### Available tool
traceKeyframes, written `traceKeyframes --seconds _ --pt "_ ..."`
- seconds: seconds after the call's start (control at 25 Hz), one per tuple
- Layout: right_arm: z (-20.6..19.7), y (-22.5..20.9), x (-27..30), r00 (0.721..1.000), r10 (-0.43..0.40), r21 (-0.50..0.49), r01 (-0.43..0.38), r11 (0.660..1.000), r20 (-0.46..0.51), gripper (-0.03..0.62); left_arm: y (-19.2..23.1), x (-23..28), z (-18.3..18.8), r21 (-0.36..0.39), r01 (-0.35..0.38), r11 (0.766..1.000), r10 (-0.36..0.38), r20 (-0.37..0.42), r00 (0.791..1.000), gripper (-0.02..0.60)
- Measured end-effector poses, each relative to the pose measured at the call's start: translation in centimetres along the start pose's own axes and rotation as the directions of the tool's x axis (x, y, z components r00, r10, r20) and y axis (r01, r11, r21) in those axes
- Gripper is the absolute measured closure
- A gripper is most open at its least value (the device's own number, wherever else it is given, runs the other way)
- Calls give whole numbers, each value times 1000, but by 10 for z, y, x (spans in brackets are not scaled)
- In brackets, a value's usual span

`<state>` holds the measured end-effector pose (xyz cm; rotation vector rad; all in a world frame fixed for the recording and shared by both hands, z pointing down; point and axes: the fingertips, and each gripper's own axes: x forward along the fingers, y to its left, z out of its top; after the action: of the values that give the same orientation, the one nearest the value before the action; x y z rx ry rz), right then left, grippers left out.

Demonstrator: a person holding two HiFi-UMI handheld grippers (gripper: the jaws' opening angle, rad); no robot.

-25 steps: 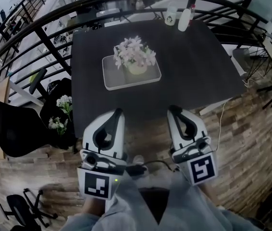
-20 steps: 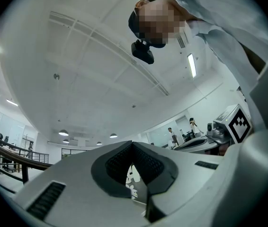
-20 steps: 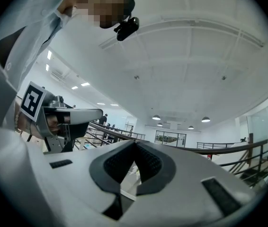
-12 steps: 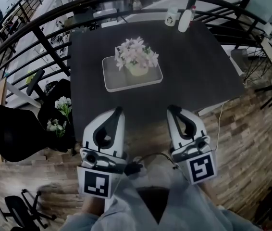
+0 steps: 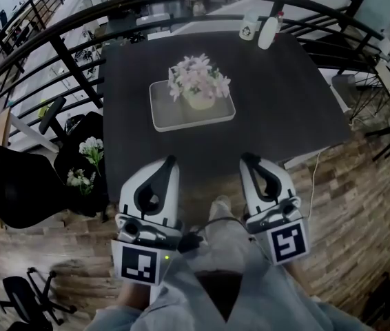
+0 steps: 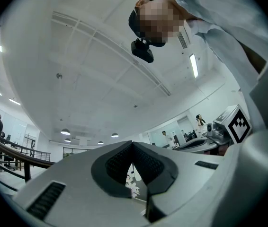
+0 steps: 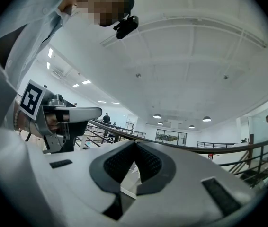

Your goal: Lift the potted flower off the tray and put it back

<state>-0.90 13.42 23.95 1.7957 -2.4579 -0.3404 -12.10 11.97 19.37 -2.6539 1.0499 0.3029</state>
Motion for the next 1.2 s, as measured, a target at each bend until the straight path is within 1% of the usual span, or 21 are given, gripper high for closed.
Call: traceKeyframes --seconds 0.4,0.56,0.76,0.84,0.96,1.04,1.08,1.2 --pt "-11 -8 22 1000 25 3 -25 1000 -4 592 13 6 -4 22 -38 999 38 -5 999 583" --pt "-21 -16 36 999 42 4 -42 999 -20 592 21 16 -10 26 -55 998 56 -18 998 581" --pt "-37 -32 53 998 59 33 -58 998 -36 592 26 36 -21 30 -68 997 68 -28 997 583" --pt "-45 -38 60 996 75 39 -73 997 -53 576 28 45 -25 29 -73 997 74 -34 997 581" --pt "-57 -47 71 992 97 44 -94 995 -76 526 31 58 -32 29 -82 996 84 -44 996 581" --pt "-66 -53 79 990 110 52 -106 993 -90 526 34 68 -37 28 -89 996 90 -48 995 581" --pt "-71 -56 84 989 118 56 -113 992 -94 485 36 72 -40 27 -94 995 95 -50 994 583" --pt "-84 -62 96 984 141 56 -136 989 -108 477 41 83 -48 25 -107 994 108 -58 992 583"
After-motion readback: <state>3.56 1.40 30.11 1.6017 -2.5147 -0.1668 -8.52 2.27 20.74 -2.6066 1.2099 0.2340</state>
